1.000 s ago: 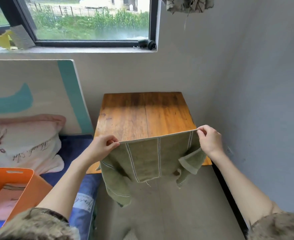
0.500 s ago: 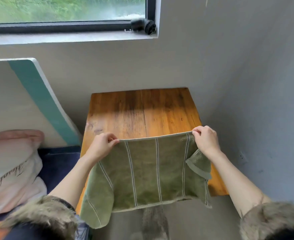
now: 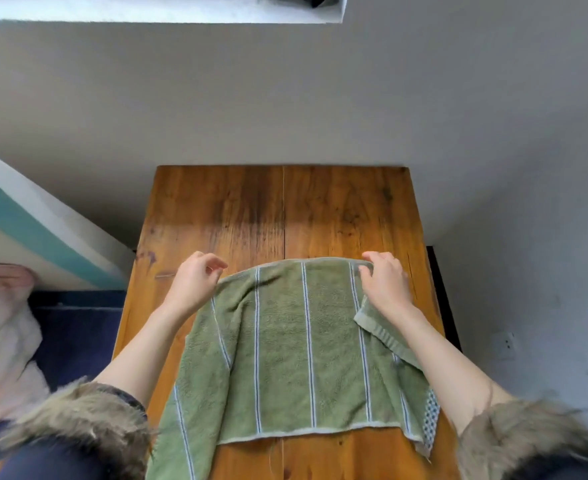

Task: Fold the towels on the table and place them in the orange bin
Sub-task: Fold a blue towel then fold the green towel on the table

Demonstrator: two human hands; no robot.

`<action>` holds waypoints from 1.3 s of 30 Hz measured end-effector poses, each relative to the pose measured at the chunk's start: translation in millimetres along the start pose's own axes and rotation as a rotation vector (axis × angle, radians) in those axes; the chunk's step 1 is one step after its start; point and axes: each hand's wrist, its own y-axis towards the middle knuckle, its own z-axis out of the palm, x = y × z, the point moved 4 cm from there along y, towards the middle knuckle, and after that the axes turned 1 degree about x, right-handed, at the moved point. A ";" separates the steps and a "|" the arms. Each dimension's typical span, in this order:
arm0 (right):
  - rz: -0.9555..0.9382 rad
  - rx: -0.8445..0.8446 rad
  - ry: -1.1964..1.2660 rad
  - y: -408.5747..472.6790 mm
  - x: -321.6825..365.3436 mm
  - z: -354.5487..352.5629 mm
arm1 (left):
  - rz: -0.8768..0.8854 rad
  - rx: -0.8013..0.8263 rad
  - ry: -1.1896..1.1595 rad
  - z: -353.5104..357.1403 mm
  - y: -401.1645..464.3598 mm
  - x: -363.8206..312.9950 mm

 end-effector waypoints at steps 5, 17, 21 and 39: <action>-0.035 0.221 -0.009 -9.2 21.8 65.6 | -0.144 0.115 -0.007 27.9 -15.3 63.0; 0.054 0.470 -0.225 -60.1 99.7 207.0 | -0.222 0.207 0.008 78.7 -46.9 148.8; 0.108 0.490 -0.292 -62.1 102.2 213.5 | -0.175 0.171 0.000 59.5 -40.5 154.4; 0.210 0.492 -0.270 -58.0 111.2 215.2 | -0.237 0.194 -0.243 36.1 -16.4 188.7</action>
